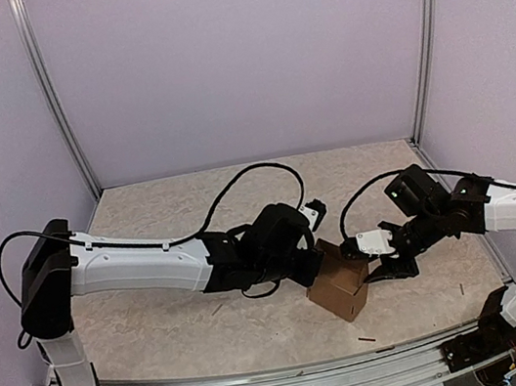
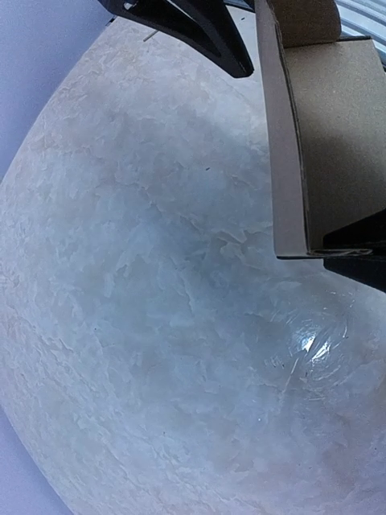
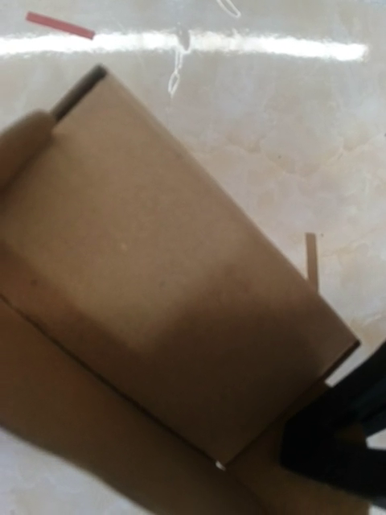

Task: Fold the paper box

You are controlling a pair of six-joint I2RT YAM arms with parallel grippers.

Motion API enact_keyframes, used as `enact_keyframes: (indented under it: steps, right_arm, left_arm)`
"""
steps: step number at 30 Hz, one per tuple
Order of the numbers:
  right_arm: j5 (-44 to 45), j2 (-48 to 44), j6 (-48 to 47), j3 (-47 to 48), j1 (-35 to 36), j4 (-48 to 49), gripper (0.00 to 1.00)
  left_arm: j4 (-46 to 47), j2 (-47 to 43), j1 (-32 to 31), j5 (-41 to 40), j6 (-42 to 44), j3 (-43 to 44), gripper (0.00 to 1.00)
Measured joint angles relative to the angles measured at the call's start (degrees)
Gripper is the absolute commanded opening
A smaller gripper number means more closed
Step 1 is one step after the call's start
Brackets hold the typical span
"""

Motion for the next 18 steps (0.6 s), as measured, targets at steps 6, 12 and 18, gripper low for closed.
enact_keyframes:
  steps: [6, 12, 18]
  right_arm:
    - [-0.15, -1.62, -0.98, -1.14, 0.00, -0.15, 0.46]
    - [-0.57, -3.98, -2.23, -1.46, 0.00, -1.66, 0.47]
    - [-0.70, -4.83, -2.45, -1.42, 0.00, -2.75, 0.47]
  left_arm:
    - [2.38, -1.25, -0.44, -1.49, 0.20, -2.84, 0.00]
    - [6.12, -2.03, -0.59, -2.75, 0.48, -5.70, 0.00]
    - [8.02, -2.08, -0.81, -3.43, 1.11, -6.62, 0.00]
